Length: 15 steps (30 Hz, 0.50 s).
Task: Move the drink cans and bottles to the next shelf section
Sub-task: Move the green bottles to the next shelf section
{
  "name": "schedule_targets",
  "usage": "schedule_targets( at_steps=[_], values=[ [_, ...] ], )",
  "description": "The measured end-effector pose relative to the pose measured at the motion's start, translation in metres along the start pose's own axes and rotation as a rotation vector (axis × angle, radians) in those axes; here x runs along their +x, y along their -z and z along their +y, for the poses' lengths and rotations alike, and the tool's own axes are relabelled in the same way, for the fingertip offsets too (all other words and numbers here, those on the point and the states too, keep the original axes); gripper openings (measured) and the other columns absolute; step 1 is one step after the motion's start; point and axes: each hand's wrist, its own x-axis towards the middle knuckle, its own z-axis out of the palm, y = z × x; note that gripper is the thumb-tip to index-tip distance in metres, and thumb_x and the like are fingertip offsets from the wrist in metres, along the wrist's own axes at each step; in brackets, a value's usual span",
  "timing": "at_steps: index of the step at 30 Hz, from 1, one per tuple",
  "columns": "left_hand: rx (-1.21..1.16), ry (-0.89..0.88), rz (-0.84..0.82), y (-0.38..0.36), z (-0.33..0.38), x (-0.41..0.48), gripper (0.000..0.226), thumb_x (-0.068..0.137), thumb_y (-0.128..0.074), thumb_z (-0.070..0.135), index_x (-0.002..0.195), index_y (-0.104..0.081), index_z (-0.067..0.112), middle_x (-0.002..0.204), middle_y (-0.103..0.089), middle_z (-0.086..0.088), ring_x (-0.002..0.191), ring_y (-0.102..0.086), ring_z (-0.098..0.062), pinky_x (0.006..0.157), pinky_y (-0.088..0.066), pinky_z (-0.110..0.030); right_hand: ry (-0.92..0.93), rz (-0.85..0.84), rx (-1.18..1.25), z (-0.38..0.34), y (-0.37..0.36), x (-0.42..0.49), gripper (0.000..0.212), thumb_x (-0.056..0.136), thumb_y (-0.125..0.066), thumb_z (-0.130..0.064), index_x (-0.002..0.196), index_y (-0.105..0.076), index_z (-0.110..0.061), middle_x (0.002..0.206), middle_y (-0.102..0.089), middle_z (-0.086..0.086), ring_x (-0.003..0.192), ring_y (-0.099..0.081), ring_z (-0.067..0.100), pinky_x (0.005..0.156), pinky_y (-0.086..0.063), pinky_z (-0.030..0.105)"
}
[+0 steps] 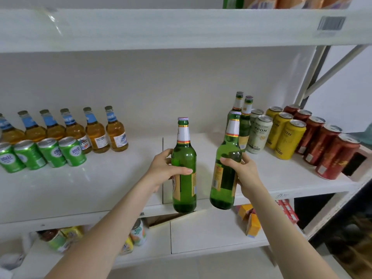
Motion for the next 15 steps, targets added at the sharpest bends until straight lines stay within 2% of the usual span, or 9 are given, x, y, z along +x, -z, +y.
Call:
schedule_targets(
  at_steps=[3, 8, 13, 15],
  values=[
    [-0.004, 0.011, 0.012, -0.033, 0.003, 0.006, 0.069, 0.048, -0.096, 0.024, 0.108, -0.064, 0.033, 0.101, -0.075, 0.005, 0.100, -0.068, -0.018, 0.073, -0.056, -0.033, -0.001, -0.006, 0.003, -0.002, 0.030, 0.011, 0.049, 0.066, -0.089, -0.016, 0.109, -0.065, -0.019, 0.100, -0.074, 0.002, 0.097, -0.070, 0.025, 0.078, -0.058, 0.041],
    [-0.031, 0.028, 0.082, -0.098, 0.005, 0.001, 0.069, 0.045, -0.096, 0.026, 0.105, -0.064, 0.035, 0.096, -0.076, 0.009, 0.098, -0.069, -0.016, 0.070, -0.055, -0.030, -0.012, -0.048, -0.031, -0.014, 0.086, 0.025, 0.048, 0.066, -0.089, -0.014, 0.106, -0.064, -0.022, 0.101, -0.073, 0.002, 0.097, -0.069, 0.025, 0.082, -0.058, 0.046],
    [-0.030, 0.044, 0.123, -0.149, 0.010, -0.004, 0.075, 0.038, -0.095, 0.033, 0.106, -0.063, 0.036, 0.102, -0.074, 0.005, 0.101, -0.068, -0.019, 0.076, -0.057, -0.037, -0.006, -0.086, -0.036, -0.027, 0.126, 0.032, 0.047, 0.067, -0.088, -0.011, 0.105, -0.062, -0.022, 0.100, -0.073, 0.001, 0.095, -0.070, 0.023, 0.074, -0.057, 0.039],
    [-0.025, 0.048, 0.131, -0.162, 0.013, -0.002, 0.073, 0.041, -0.095, 0.031, 0.106, -0.063, 0.036, 0.102, -0.074, 0.005, 0.100, -0.068, -0.019, 0.075, -0.057, -0.036, -0.004, -0.096, -0.033, -0.030, 0.136, 0.036, 0.045, 0.067, -0.087, -0.010, 0.103, -0.062, -0.021, 0.100, -0.073, 0.002, 0.095, -0.070, 0.025, 0.076, -0.058, 0.041]
  ],
)
